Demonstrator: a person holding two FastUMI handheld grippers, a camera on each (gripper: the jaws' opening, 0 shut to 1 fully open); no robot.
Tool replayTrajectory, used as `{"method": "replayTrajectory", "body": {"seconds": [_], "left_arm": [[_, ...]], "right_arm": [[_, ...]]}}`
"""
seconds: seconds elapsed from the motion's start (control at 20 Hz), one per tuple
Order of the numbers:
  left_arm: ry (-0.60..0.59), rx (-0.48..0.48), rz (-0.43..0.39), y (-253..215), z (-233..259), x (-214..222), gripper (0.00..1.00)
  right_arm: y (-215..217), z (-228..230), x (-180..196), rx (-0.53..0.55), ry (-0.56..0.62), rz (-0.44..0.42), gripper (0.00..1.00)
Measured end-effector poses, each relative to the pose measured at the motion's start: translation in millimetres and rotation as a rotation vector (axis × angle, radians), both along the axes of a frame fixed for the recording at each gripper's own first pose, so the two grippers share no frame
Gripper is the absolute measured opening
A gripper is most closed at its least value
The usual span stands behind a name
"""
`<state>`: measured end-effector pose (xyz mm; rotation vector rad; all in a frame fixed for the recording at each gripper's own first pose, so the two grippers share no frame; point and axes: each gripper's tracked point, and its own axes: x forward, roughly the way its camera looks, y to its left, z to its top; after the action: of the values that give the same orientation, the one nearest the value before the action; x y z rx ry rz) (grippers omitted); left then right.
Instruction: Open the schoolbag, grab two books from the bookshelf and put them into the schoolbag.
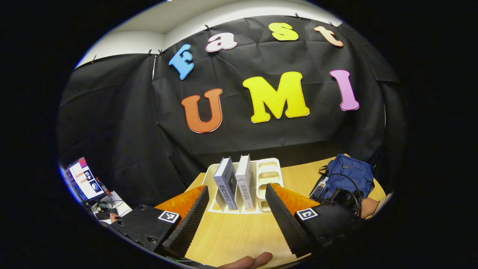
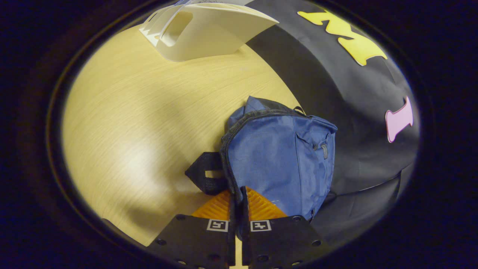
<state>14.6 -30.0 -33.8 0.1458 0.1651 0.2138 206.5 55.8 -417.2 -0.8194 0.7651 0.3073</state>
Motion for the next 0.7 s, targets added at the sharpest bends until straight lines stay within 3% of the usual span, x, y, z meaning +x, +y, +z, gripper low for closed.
{"method": "replayTrajectory", "body": {"seconds": [0.15, 0.35, 0.45, 0.7], "left_arm": [[-0.004, -0.026, -0.017, 3.2, -2.4, 4.0, 0.98], [-0.012, -0.041, -0.047, 8.5, -6.1, 11.0, 0.98], [-0.01, -0.051, -0.059, 12.2, -7.5, 15.6, 0.98], [-0.005, -0.09, -0.115, 24.4, -11.4, 43.8, 0.98]], "right_arm": [[-2.3, -1.0, 0.2, -0.023, 0.006, 0.034, 0.07], [-1.0, 4.2, 0.9, -0.019, 0.02, 0.009, 0.07], [-0.6, 4.1, -0.1, -0.013, 0.039, 0.034, 0.01], [-0.8, 40.3, 3.3, 0.117, 0.117, -0.01, 0.01]]}}
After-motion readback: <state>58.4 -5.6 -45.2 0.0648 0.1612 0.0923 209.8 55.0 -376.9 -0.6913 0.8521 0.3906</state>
